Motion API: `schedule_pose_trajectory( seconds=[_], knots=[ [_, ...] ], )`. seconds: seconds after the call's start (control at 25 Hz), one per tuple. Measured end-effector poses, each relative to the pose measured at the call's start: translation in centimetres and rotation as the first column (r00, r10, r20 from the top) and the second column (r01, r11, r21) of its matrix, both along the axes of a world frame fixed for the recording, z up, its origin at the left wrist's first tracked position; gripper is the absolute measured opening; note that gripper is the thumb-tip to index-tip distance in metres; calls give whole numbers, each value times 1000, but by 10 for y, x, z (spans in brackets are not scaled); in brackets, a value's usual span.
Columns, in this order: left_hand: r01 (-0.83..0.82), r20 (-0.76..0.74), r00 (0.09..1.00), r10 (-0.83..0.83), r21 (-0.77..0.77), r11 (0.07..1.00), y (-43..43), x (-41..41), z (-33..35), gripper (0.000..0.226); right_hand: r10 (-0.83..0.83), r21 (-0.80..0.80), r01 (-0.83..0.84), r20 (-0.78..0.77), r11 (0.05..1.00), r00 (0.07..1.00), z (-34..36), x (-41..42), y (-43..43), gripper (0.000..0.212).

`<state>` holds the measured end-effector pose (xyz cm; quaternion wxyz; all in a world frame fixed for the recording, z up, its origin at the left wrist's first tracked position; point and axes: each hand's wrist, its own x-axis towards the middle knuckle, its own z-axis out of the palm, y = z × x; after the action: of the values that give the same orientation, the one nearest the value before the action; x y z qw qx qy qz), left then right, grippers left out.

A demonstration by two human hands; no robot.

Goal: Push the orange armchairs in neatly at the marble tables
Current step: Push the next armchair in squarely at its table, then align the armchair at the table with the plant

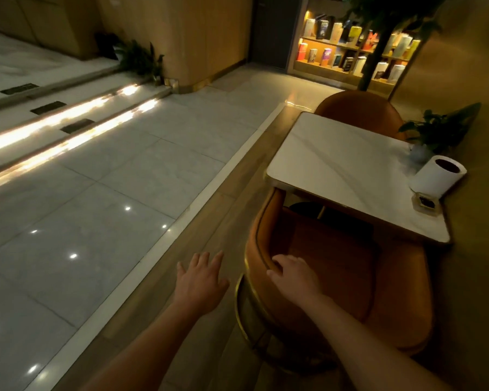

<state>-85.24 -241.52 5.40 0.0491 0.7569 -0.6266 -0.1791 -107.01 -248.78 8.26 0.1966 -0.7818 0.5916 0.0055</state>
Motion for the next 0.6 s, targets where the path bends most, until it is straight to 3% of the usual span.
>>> schedule_pose_trajectory(
  seconds=[0.36, 0.6],
  knots=[
    [-359, -2, 933, 359, -23, 933, 81, 149, 3, 68, 285, 60, -288, 54, 956, 957, -7, 172, 3, 53],
    [-642, -6, 767, 642, -9, 767, 137, 196, 0, 68, 545, 79, -553, 101, 830, 832, -12, 275, 5, 50]
  ],
)
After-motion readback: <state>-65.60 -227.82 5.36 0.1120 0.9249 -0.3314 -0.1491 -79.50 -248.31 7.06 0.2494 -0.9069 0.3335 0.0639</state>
